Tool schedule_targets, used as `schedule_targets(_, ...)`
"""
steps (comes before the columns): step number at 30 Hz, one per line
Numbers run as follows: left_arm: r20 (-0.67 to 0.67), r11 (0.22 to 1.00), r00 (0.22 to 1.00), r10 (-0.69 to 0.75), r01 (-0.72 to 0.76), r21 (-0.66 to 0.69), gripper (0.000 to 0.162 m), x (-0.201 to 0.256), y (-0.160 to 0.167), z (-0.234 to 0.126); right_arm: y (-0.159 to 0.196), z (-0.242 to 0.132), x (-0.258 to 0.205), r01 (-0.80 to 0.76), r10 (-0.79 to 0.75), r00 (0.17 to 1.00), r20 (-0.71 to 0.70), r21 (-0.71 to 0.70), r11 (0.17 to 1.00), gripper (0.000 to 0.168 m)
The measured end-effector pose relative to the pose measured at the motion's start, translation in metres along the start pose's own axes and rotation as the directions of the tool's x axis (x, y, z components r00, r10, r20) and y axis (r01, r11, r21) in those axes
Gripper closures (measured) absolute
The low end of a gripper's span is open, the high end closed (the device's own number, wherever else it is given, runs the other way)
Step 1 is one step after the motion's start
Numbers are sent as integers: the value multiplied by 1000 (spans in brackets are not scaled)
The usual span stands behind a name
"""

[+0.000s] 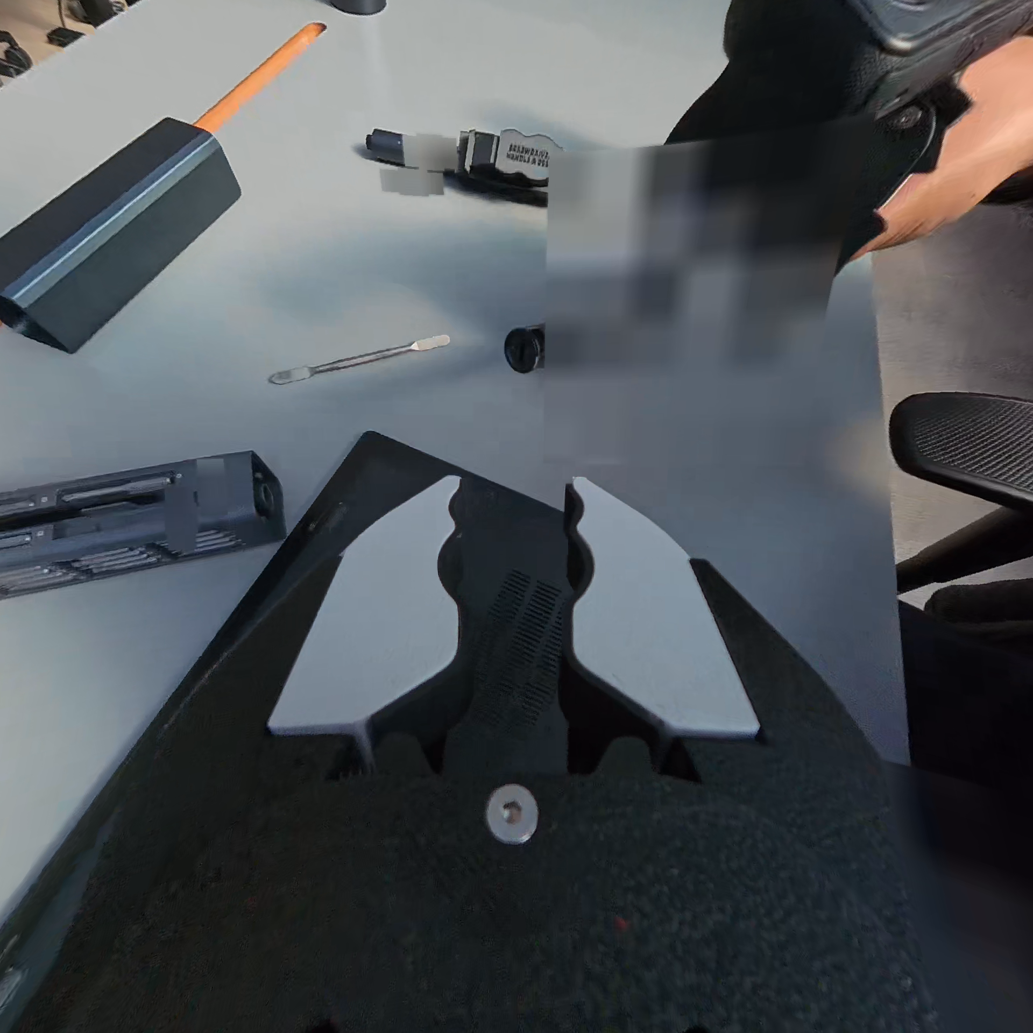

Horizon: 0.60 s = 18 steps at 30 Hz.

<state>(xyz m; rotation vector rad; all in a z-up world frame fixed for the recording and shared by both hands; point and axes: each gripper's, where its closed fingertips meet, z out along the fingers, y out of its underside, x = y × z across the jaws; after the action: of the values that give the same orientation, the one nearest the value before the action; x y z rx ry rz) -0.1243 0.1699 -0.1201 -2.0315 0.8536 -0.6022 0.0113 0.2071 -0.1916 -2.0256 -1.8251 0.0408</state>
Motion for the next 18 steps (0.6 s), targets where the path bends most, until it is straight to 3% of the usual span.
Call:
schedule_targets(3,88,999,995,34,-31,-44,131,-13,32,-19,24,6,17,11,-17,998,-59,-104,995,155)
schedule_targets(8,131,998,990,-58,60,-14,135,-20,68,-53,40,12,18,22,-27,999,-23,-208,978,155)
schedule_targets(18,164,985,972,-171,171,17,137,-21,116,-88,41,28,5,-27,42,997,66,-214,976,154)
